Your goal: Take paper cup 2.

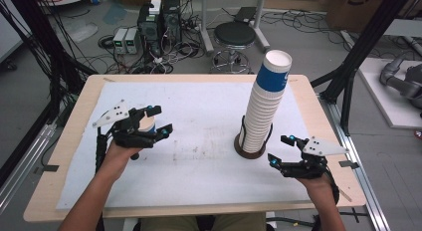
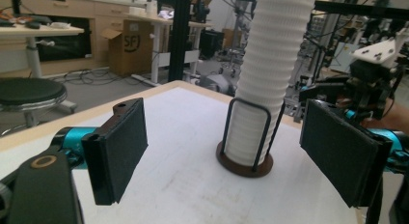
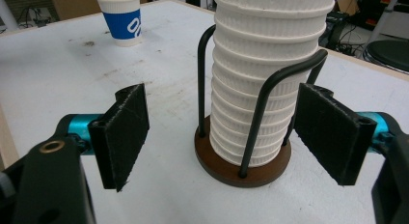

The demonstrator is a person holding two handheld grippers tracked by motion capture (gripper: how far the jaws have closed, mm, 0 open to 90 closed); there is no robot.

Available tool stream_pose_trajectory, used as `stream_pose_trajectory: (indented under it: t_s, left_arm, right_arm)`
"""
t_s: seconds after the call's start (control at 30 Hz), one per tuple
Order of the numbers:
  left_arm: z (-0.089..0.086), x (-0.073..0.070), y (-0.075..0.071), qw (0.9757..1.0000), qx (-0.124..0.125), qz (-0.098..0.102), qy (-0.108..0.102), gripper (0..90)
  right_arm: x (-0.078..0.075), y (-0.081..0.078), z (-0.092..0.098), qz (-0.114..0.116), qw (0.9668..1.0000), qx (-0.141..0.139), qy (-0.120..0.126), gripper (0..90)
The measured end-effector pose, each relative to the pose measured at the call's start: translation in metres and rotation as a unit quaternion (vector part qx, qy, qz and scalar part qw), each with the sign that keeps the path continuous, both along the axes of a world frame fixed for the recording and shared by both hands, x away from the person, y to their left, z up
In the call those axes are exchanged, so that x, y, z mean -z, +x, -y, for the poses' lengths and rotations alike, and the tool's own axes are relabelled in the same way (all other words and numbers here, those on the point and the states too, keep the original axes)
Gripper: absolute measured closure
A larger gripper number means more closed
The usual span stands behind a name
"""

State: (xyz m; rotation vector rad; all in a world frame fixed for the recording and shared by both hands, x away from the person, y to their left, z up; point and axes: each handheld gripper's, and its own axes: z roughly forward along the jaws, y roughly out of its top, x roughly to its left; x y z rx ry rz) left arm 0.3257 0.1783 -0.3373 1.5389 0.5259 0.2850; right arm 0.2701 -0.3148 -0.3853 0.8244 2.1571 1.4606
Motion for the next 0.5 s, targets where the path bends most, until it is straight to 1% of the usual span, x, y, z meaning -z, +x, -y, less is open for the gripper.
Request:
stream_pose_trajectory:
  t_s: [0.13, 0.2, 0.33, 0.47, 0.5]
  left_arm:
    - [0.01, -0.016, 0.006, 0.9999, 0.01, 0.005, -0.003, 16.9]
    - [0.015, -0.023, 0.009, 0.9999, 0.015, 0.005, 0.003, 16.9]
    - [0.027, -0.034, 0.016, 0.9995, 0.027, 0.002, 0.015, 16.8]
    - [0.038, -0.047, 0.024, 0.9991, 0.04, 0.003, 0.016, 16.8]
    - [0.041, -0.05, 0.025, 0.9989, 0.043, 0.004, 0.017, 16.8]
  right_arm:
    - [-0.001, -0.001, 0.0, -0.002, 1.0, 0.0, 0.003, 20.8]
    - [-0.001, -0.001, 0.001, 0.001, 1.0, 0.0, 0.003, 20.8]
    - [-0.001, -0.001, 0.002, -0.003, 1.0, 0.002, 0.004, 20.8]
    - [-0.001, -0.001, 0.002, -0.004, 1.0, 0.001, 0.004, 20.8]
    - [-0.001, -0.001, 0.002, -0.001, 1.0, 0.001, 0.003, 20.8]
